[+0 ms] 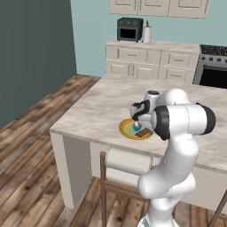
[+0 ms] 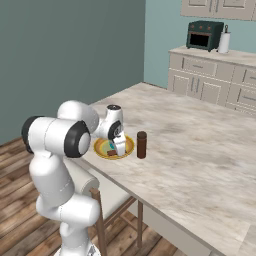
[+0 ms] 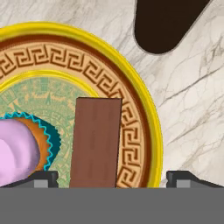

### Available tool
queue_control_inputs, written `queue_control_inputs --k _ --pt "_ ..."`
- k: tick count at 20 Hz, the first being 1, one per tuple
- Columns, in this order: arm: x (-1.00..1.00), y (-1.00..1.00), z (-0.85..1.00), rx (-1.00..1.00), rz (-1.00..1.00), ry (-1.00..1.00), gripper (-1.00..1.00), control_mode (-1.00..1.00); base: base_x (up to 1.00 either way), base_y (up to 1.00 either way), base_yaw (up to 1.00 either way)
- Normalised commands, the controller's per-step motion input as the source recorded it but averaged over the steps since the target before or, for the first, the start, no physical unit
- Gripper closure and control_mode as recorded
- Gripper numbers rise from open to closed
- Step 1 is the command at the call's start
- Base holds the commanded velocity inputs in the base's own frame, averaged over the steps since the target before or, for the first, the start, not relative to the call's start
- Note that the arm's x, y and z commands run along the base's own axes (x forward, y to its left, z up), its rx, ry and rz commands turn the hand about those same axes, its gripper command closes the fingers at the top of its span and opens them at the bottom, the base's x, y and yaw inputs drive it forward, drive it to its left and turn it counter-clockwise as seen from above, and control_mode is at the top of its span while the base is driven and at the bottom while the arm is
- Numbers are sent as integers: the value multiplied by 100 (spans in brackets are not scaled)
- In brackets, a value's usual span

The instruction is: Take the cinnamon bottle from the cabinet and place it on the dining table, next to the plate with the cupcake. Then take the chocolate from the dining counter and place it on the cupcake plate.

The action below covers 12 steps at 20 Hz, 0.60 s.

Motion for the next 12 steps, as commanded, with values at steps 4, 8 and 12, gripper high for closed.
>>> queue_control_inputs --k 4,8,12 --pt "-16 0 34 0 0 0 -100 -100 0 0 0" --pt "-41 0 31 1 3 0 -100 -100 0 0 0" --pt "-62 0 21 0 11 0 -100 -100 0 0 0"
